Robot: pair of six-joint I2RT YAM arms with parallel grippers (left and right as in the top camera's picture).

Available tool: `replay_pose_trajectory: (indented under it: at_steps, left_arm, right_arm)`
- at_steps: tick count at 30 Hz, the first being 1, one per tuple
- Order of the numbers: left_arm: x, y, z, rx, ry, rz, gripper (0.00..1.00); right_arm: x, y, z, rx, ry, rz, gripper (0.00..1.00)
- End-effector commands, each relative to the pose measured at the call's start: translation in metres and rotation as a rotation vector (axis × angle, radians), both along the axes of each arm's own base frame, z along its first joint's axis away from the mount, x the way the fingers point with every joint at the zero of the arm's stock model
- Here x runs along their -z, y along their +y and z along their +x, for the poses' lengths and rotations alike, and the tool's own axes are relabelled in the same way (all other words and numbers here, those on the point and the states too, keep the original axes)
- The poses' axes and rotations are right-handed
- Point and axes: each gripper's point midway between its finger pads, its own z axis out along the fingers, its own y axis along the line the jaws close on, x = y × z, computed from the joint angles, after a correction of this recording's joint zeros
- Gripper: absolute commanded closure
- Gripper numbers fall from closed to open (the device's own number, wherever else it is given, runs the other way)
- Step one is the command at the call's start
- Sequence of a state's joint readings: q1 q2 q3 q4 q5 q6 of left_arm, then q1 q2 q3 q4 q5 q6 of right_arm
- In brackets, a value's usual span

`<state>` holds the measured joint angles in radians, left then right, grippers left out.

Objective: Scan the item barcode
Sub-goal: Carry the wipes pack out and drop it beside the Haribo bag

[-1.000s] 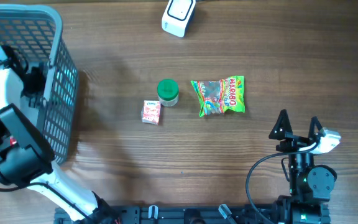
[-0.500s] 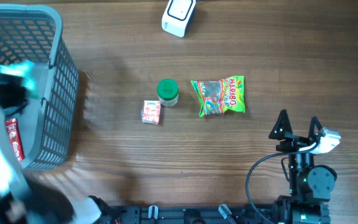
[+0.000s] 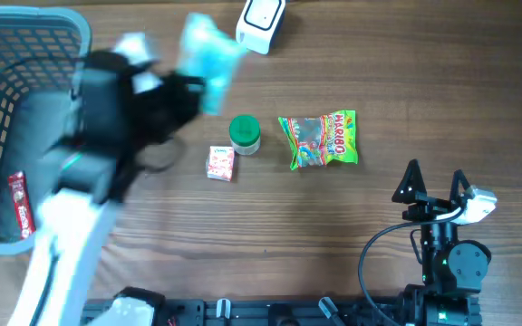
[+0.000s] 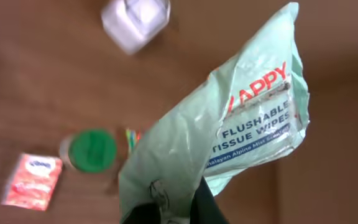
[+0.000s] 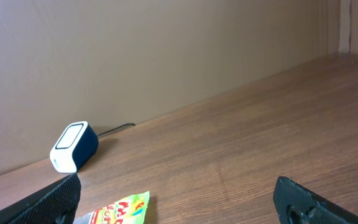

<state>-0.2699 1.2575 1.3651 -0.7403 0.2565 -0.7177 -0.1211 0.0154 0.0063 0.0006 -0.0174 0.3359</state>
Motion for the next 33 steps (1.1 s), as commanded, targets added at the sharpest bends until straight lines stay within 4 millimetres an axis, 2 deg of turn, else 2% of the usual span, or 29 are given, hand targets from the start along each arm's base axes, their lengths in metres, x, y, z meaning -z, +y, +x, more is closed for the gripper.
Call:
replay_pose_trajectory:
  at_steps: [1,2,3,6,11,16,19,22,27,29,30,31,33]
  left_arm:
    - [0.093,-0.099,0.008,0.27,0.147,0.109,0.96]
    - [0.125,-0.127,0.005,0.332,0.196,0.137,0.96]
    - [0.152,-0.145,0.0,0.383,0.235,0.169,0.96]
    - [0.209,-0.182,-0.026,0.485,0.341,0.228,0.96]
    - [0.242,-0.215,-0.065,0.591,0.389,0.287,0.96]
    - [0.259,-0.237,-0.084,0.654,0.388,0.3,0.96]
    - [0.269,-0.259,-0.088,0.694,0.398,0.223,0.96]
    - [0.281,-0.256,-0.087,0.661,0.433,0.23,0.96]
    - [0.283,-0.224,-0.042,0.535,0.423,0.234,0.94]
    - [0.283,-0.208,-0.024,0.486,0.428,0.224,0.9]
    - [0.283,-0.207,-0.022,0.481,0.428,0.223,0.88]
    - [0.283,-0.207,-0.022,0.48,0.428,0.222,0.83]
    - [0.282,-0.212,-0.027,0.497,0.426,0.221,0.56]
  right_arm:
    - [-0.002,-0.002,-0.001,0.011,-0.011,-0.012,0.0]
    - [-0.002,-0.002,-0.001,0.011,-0.011,-0.012,0.0]
    - [-0.002,-0.002,-0.001,0.011,-0.011,-0.012,0.0]
    - [-0.002,-0.002,-0.001,0.011,-0.011,-0.012,0.0]
    - [-0.002,-0.002,-0.001,0.011,-0.011,-0.012,0.0]
    - [-0.002,-0.002,-0.001,0.011,-0.011,-0.012,0.0]
    - [-0.002,-0.002,-0.001,0.011,-0.011,-0.012,0.0]
    - [-0.002,-0.002,-0.001,0.011,-0.011,-0.012,0.0]
    - [-0.002,-0.002,-0.001,0.011,-0.011,-0.012,0.0]
    - [-0.002,-0.002,-0.001,0.011,-0.011,-0.012,0.0]
    - [-0.002,-0.002,-0.001,0.011,-0.011,-0.012,0.0]
    - [-0.002,-0.002,-0.001,0.011,-0.011,-0.012,0.0]
    - [-0.002,-0.002,-0.001,0.011,-0.011,-0.012,0.0]
